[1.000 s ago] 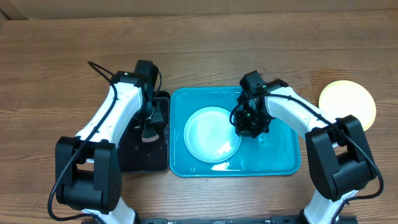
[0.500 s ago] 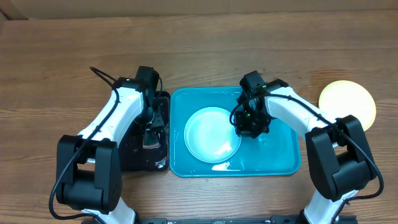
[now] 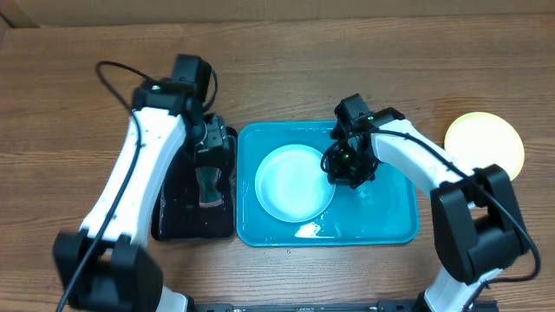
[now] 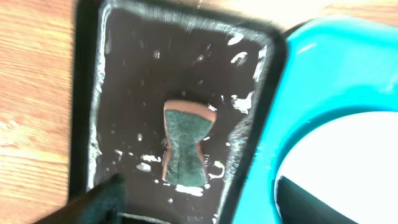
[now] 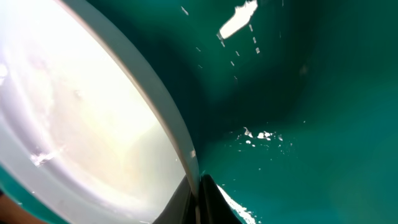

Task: Clean dirty plates on tray and stack at the side
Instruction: 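Lift the white plate with the right gripper and tilt it upright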

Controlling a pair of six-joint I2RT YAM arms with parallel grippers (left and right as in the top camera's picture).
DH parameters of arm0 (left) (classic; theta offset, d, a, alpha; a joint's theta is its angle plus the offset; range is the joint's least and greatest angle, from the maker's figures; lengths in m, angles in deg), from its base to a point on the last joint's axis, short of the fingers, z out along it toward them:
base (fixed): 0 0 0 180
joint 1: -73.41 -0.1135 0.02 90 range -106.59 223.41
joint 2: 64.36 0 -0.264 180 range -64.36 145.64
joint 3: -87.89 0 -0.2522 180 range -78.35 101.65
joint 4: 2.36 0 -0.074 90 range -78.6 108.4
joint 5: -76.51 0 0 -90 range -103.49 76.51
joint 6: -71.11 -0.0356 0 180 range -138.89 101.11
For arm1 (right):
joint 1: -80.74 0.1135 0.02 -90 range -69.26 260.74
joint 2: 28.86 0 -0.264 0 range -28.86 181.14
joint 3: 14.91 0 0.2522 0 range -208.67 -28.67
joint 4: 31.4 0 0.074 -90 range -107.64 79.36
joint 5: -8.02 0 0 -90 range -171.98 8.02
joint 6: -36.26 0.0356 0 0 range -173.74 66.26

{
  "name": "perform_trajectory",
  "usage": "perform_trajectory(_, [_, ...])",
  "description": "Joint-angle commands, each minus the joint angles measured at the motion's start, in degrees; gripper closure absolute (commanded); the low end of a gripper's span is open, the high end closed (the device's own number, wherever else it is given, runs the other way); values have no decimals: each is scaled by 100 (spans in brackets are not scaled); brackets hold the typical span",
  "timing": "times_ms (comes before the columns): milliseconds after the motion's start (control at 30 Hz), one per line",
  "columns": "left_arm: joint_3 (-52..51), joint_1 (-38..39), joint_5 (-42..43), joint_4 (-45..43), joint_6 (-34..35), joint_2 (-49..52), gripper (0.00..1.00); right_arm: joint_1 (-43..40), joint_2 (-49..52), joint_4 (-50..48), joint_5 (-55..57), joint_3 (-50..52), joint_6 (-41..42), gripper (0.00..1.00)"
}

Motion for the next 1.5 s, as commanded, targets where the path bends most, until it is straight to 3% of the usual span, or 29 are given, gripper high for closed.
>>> perform_trajectory(0, [186, -50, 262, 107, 17, -350, 0, -15, -581, -146, 11, -280, -15, 96])
perform_trajectory(433, [184, -50, 317, 348, 17, -413, 0, -15, -1888, -787, 105, -278, 313, 96])
perform_trajectory(700, [184, -57, 173, 337, 17, -413, 0, -15, -2002, -734, 238, -278, 330, 96])
perform_trajectory(933, [155, -57, 111, 339, 15, -413, 0, -63, -2002, -599, 1193, -278, 511, 96])
perform_trajectory(1200, [146, -57, 111, 334, 15, -407, 0, -560, -2000, 466, 1967, -278, 953, 96])
perform_trajectory(1467, [146, -57, 111, 326, 13, -407, 0, -885, -1987, 2612, 1445, -278, 1954, 96])
